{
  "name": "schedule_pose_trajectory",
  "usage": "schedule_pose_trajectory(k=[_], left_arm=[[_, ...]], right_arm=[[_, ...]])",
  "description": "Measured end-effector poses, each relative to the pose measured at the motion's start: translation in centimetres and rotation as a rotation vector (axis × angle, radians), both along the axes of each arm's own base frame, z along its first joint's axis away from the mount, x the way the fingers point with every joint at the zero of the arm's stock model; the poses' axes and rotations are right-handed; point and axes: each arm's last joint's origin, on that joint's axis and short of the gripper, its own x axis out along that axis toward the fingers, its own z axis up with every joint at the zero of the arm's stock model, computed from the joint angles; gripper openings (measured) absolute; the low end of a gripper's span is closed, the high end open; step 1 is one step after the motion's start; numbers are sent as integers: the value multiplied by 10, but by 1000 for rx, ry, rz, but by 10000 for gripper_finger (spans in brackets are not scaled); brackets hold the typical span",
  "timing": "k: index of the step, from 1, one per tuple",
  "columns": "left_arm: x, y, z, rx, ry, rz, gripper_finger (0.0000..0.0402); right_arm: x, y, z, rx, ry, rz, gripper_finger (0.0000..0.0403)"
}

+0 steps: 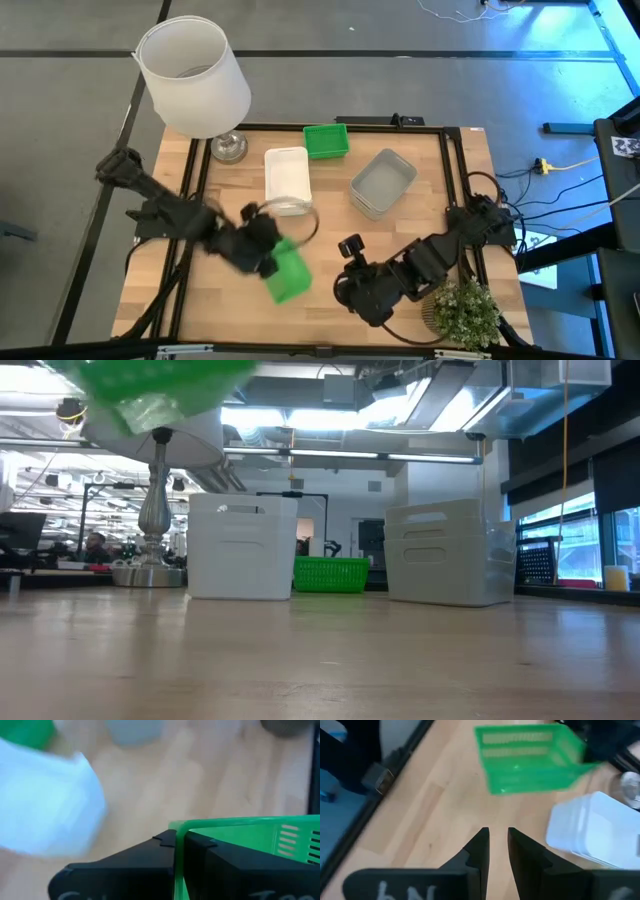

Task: Stack baskets by color
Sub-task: Stack the bottom green bin on the top green bin

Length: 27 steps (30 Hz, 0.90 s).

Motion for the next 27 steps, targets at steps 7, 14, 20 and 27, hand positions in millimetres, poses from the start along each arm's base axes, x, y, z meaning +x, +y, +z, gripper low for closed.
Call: schedule_pose_trajectory(k=[7, 14, 20, 27], left_arm=[[34, 79, 67, 119, -71, 87, 0], [43, 154, 112, 95, -196, 191, 0], [43, 173, 122, 179, -234, 229, 0], [44, 170, 121, 352, -170, 290, 0]], right_arm=[[-14, 15, 0, -91, -43, -28, 70], [-20, 16, -1, -119, -54, -102, 70], [-16, 7, 0, -137, -156, -320, 70], [-7, -8, 1, -106, -176, -424, 70]])
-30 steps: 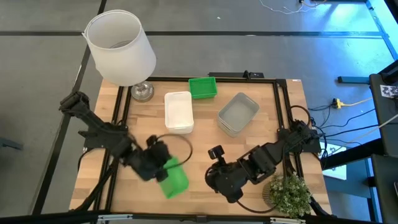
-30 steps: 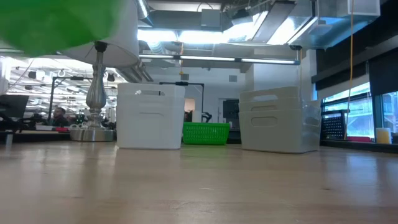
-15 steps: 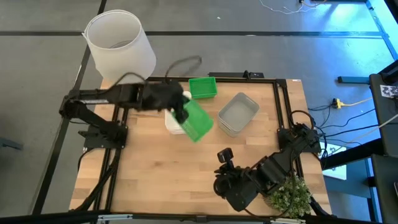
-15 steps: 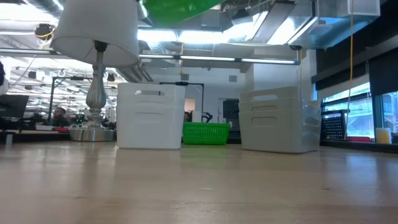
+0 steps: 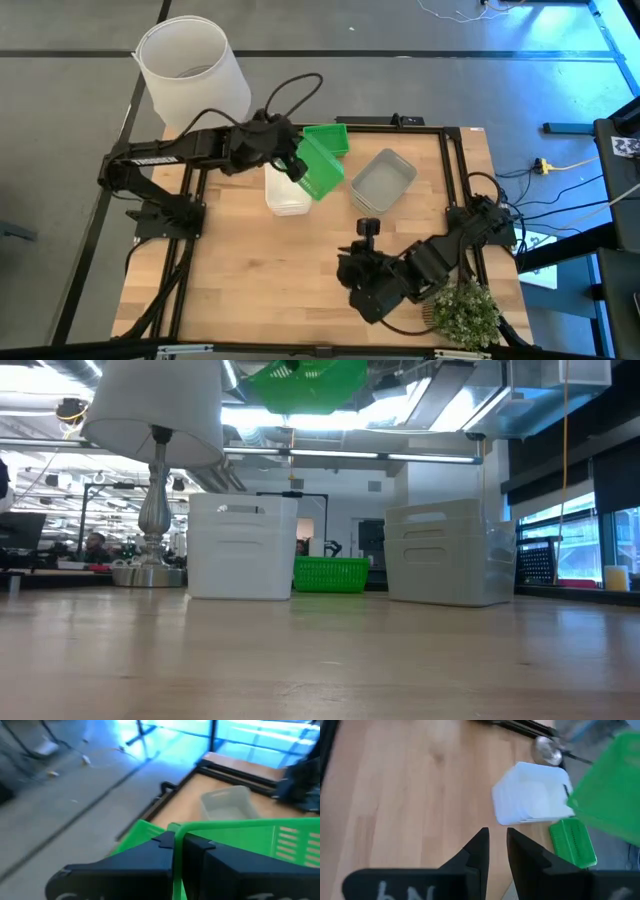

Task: Stack baskets by color
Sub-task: Stack the bottom green bin on the top green bin

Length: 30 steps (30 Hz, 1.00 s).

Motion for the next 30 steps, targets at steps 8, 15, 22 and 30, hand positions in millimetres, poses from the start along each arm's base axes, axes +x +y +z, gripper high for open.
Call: schedule_pose_trajectory(k=[8, 15, 22, 30], left_arm=[[-2, -21, 4, 213, 74, 126, 0], [-4, -46, 7, 319, 100, 132, 0], [-8, -68, 9, 380, 114, 120, 0], [-8, -72, 9, 389, 120, 107, 0]], right_arm=[[10, -31, 4, -82, -246, -354, 70], [17, -48, 7, -231, -293, -405, 70], [26, -67, 6, -243, -225, -410, 70], [32, -78, 7, -246, -211, -419, 70]])
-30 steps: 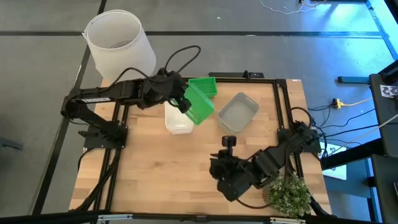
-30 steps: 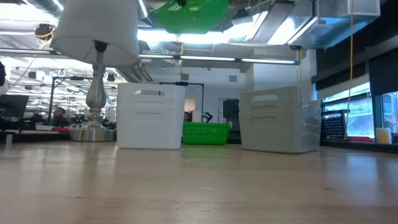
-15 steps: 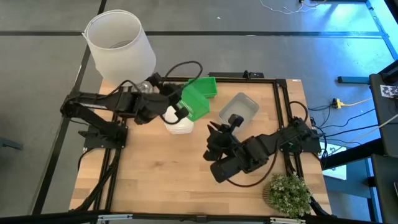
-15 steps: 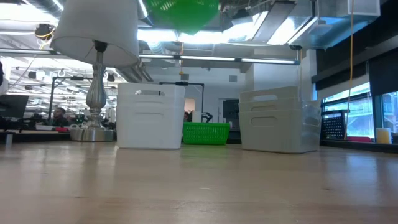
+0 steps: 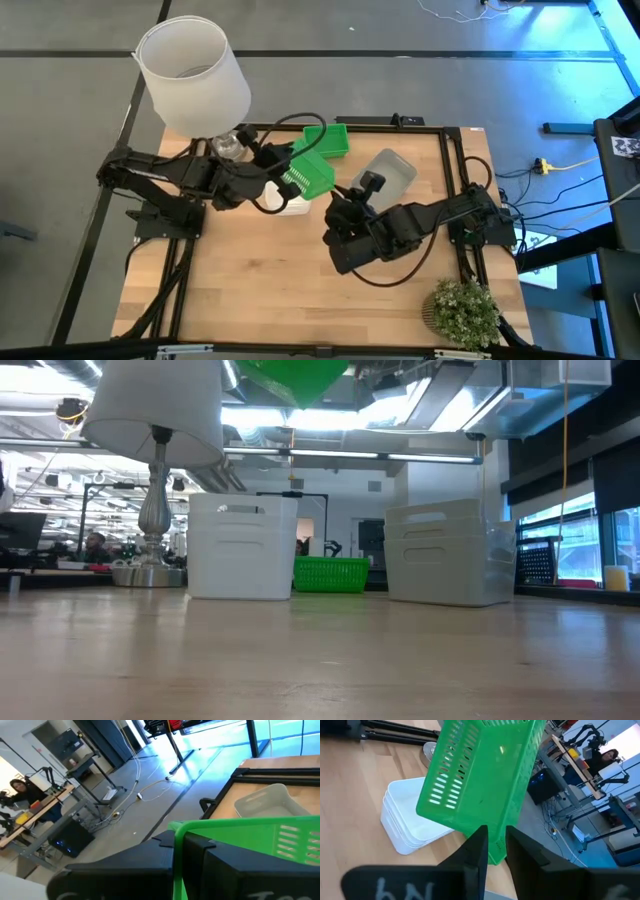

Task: Stack baskets by color
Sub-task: Stack the bottom green bin on the top green bin

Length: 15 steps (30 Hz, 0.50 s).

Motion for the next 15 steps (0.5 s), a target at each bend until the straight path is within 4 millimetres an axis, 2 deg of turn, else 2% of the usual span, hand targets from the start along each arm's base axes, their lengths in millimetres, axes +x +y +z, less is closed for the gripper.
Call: schedule_pose_trajectory(k=[4, 15], left_arm=[[0, 0, 0, -3, -2, -4, 0], [1, -17, 1, 16, -8, -61, 0]], right_arm=[[1, -3, 0, -9, 14, 1, 70], [7, -17, 0, -4, 13, -35, 70]])
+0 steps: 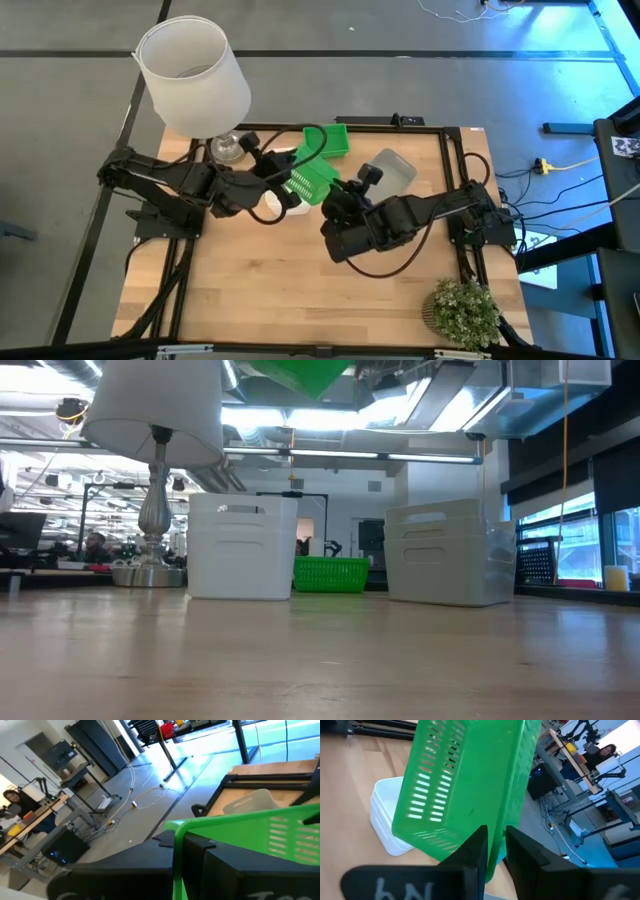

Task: Stack baskets by color
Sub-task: Stack the bottom green bin on the top green bin

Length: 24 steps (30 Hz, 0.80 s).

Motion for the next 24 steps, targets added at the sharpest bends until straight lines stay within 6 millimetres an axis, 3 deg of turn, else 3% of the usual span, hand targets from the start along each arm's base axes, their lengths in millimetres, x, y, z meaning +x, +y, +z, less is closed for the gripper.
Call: schedule_pose_trajectory(k=[6, 12, 20, 24], left_arm=[[-2, -8, 0, 6, 2, -19, 0], [-3, -10, 0, 11, 7, -19, 0], [-3, -10, 0, 13, 11, -24, 1], [-3, -9, -1, 39, 49, -34, 21]], right_arm=[[2, -6, -1, 21, 8, -7, 67], [3, -8, -1, 36, 12, -7, 11], [3, -7, -1, 46, 12, -3, 6], [3, -7, -1, 47, 15, -1, 4]])
